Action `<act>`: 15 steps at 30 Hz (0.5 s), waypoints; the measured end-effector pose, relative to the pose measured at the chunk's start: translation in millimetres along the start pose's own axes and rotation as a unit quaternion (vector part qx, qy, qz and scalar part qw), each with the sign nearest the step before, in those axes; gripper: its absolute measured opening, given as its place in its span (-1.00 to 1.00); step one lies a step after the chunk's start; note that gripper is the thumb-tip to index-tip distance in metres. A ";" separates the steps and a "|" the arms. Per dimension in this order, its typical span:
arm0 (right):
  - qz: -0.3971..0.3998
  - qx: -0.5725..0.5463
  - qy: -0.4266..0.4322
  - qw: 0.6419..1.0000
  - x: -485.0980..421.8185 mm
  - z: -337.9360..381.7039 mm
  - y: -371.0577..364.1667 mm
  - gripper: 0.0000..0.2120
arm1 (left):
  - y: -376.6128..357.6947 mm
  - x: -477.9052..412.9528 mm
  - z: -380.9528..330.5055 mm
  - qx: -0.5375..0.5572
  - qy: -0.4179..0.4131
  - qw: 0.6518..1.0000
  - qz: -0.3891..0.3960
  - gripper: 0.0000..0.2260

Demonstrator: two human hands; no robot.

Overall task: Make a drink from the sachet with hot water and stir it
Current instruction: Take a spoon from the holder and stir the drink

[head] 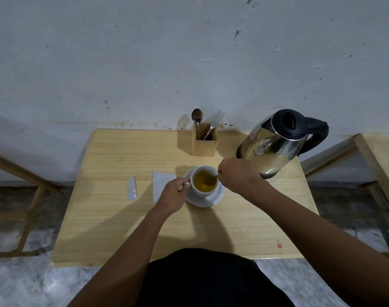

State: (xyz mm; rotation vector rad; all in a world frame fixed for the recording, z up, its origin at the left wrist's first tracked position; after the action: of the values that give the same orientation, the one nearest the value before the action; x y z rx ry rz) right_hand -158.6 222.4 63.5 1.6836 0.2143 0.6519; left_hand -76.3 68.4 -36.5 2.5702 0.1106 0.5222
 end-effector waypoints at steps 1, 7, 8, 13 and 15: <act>0.003 -0.006 0.001 1.000 2.4 0.3 -0.9 -0.80 | -0.4 0.3 0.2 0.000 0.001 1.000 0.000 -0.73; -0.056 -0.093 0.003 0.994 32.1 -10.2 0.6 -0.73 | 1.4 2.0 -3.2 -0.003 -0.004 1.000 -0.003 -0.74; -0.072 -0.106 0.003 0.992 39.2 -13.1 0.5 -0.74 | 2.1 2.5 -4.6 -0.002 -0.009 1.000 -0.004 -0.75; -0.150 -0.173 -0.016 0.973 66.4 -25.4 -20.1 -0.76 | 1.9 2.0 -5.9 -0.001 -0.021 1.000 -0.005 -0.76; -0.189 -0.197 -0.035 0.961 74.1 -29.0 -34.5 -0.82 | 2.1 2.0 -6.6 0.001 -0.022 1.000 -0.008 -0.76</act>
State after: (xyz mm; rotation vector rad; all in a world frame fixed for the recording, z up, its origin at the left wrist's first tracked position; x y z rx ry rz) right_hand -105.6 290.6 55.3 1.2337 0.3229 0.3205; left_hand -77.1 70.1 -29.6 2.5783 0.1165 0.4606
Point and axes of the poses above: each hand's wrist, its own x-axis away from the middle knuckle, its own y-axis out of the back of the hand, z = x × y, the point moved 5 cm from there along -x, towards the middle knuckle, and after that the axes turned 1 degree about z, right-handed, at the moved point
